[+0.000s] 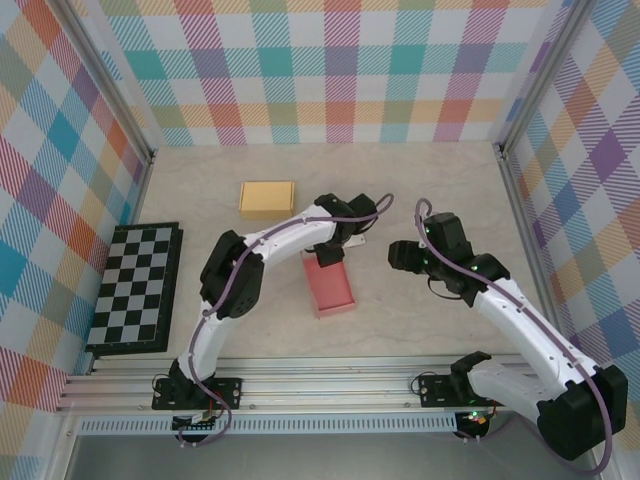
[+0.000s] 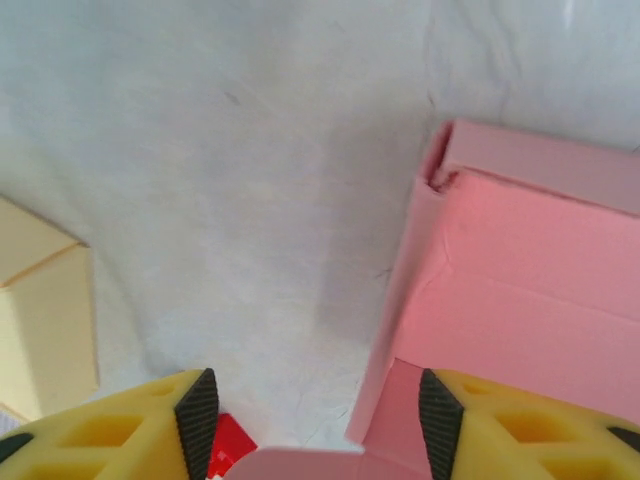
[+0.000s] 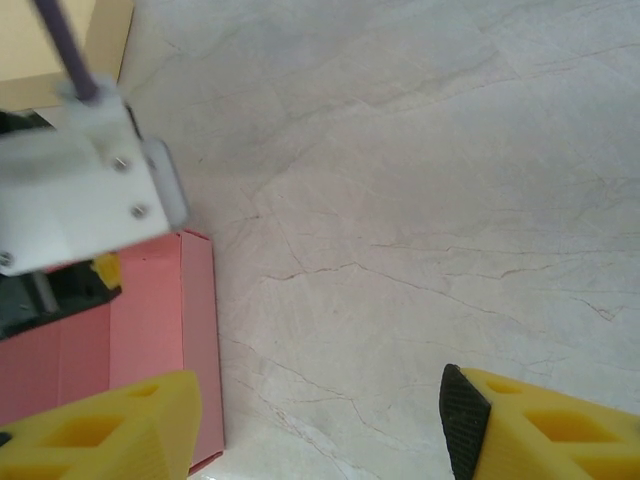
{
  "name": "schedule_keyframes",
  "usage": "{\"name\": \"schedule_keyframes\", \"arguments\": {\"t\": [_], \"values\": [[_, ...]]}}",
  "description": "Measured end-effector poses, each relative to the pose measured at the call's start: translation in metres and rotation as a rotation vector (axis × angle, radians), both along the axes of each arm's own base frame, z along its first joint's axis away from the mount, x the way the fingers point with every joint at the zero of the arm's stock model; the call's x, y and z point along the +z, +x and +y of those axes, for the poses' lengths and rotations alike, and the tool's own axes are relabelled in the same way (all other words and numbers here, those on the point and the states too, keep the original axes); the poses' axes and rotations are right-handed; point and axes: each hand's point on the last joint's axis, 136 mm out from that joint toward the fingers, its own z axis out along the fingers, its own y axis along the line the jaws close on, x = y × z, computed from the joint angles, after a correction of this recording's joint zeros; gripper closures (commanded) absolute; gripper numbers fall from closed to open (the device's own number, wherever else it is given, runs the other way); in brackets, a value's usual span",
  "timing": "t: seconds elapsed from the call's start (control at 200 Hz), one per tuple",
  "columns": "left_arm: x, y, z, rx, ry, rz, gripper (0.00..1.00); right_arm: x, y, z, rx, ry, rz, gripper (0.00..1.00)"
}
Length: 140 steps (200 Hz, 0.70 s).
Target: Fold the paper box
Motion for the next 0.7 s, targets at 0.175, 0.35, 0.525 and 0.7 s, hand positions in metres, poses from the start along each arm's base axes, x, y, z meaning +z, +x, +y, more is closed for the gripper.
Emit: {"name": "schedule_keyframes", "arguments": {"t": [0.175, 0.35, 0.525, 0.7], "values": [[0.068, 0.016, -0.012, 0.139, -0.199, -0.169, 0.37, 0.003, -0.003, -0.002, 0.012, -0.008, -0.013, 0.33], [0.142, 0.018, 0.018, 0.547, -0.497, -0.369, 0.07, 0.007, -0.006, -0.003, 0.024, -0.015, -0.025, 0.33], [0.167, -0.037, 0.076, 0.869, -0.779, -0.378, 0.14, 0.006, -0.008, -0.002, 0.042, -0.018, -0.024, 0.33], [0.132, -0.071, 0.094, 1.083, -0.901, -0.296, 0.22, 0.007, -0.009, 0.002, 0.061, 0.0, -0.018, 0.33]]}}
